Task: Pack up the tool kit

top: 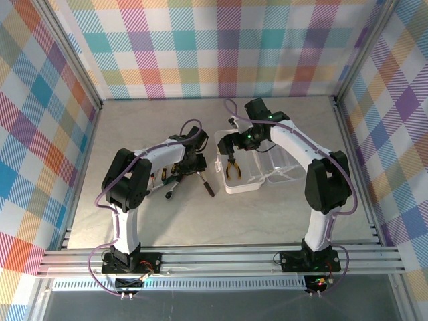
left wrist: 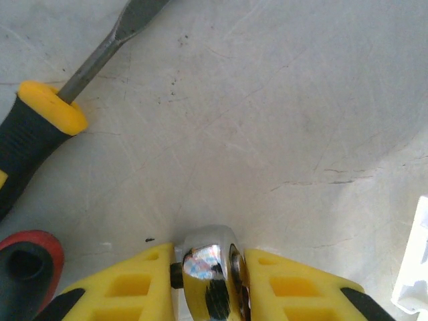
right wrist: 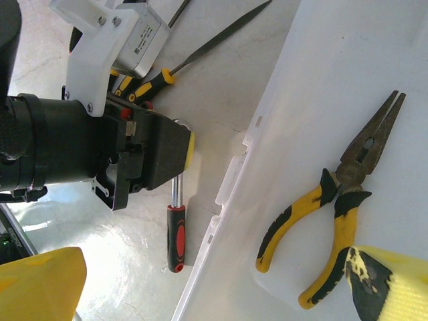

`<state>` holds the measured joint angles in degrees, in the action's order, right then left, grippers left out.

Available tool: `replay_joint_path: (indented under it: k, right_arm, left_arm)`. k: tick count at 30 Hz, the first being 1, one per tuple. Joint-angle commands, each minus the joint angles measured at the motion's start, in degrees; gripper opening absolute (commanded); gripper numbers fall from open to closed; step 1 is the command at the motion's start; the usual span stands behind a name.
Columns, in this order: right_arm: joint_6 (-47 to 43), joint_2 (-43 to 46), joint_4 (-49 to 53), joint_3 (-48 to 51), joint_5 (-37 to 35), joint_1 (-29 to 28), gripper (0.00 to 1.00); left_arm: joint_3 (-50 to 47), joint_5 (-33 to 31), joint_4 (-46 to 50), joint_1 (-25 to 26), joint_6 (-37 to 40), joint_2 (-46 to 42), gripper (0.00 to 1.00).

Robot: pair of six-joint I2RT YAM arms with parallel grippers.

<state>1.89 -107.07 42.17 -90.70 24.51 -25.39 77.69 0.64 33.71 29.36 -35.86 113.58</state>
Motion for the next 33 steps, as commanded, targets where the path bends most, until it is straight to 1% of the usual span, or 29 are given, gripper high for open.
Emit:
replay_joint_path:
  k: [1,11,16,27,33]
  right_arm:
    - [-1.6,1.9,2.2,0.2,-0.1,0.4,0.99]
    - [-1.5,4.7,3.4,1.7,-1.0,-0.1,0.99]
    - [-1.2,6.1,2.7,3.2,-1.0,-0.9,0.99]
    - [-0.7,7.3,1.6,4.7,-1.4,-2.3,0.99]
    - [-0.9,7.2,0.5,3.5,-0.7,-3.5,0.99]
  left_arm:
    - [0.2,0.6,-3.4,-0.4,3.3,2.7,0.00]
    - [2.1,0.5,-3.5,-0.8,7.5,-3.9,0.00]
    - [5.7,1.6,-3.1,-1.4,9.4,-6.0,0.00]
    - [7.7,6.6,-4.0,-2.5,9.7,-9.6,0.00]
    - [9.9,12.6,-5.1,-3.8,8.6,-13.0,0.00]
